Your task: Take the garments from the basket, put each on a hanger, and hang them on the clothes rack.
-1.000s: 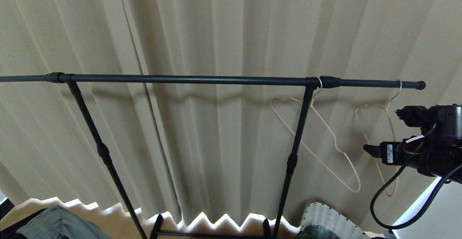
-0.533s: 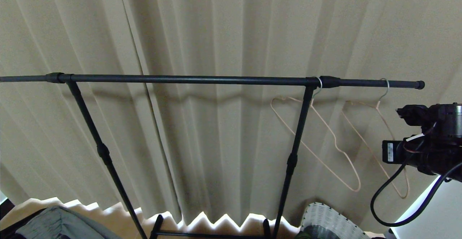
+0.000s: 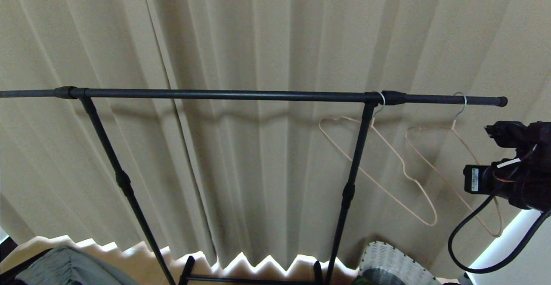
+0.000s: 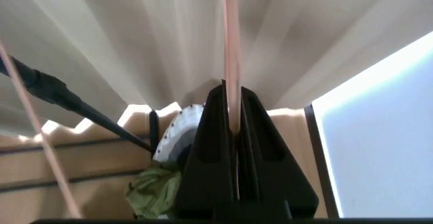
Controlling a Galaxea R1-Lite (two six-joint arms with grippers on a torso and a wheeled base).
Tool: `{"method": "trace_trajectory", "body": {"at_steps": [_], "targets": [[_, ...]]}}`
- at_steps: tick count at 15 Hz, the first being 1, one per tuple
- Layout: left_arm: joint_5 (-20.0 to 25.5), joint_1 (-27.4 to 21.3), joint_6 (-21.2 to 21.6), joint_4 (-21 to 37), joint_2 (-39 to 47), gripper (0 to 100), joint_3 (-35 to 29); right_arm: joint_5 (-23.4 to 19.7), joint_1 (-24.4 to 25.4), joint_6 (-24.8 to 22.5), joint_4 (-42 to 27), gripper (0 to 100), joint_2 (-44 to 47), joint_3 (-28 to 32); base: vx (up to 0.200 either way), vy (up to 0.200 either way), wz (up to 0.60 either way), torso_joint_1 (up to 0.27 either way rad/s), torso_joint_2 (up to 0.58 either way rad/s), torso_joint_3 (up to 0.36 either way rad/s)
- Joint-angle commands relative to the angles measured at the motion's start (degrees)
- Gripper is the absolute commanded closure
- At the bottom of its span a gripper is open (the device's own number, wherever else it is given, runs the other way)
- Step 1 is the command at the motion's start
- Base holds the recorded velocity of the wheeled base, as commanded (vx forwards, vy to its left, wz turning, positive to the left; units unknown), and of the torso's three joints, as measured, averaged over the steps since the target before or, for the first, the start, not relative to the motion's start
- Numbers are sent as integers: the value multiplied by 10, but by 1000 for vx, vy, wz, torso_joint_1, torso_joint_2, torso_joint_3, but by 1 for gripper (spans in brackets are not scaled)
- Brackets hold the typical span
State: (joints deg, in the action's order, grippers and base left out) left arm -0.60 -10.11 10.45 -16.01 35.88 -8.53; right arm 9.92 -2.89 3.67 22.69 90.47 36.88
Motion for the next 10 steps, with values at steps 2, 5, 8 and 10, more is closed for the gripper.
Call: {"method": "trace_trajectory", "body": {"at_steps": [2,5,8,10], "targets": [[0,0,0,-1,-4,100,-1,-3,1,1,2,100,-46,-15,0,0,0,0,0,0],[0,0,0,-1,-4,100,-1,-18,3,3,60,100,-62,-52,0,0,0,0,0,0],[0,0,1,-1,-5,100,-1,-23,3,2,101,100,-72,-90,0,0,0,0,0,0],[-1,0,5,-1,-5,100,-1,-24,3,2,103,100,-97,-107,0,0,0,0,0,0]]}}
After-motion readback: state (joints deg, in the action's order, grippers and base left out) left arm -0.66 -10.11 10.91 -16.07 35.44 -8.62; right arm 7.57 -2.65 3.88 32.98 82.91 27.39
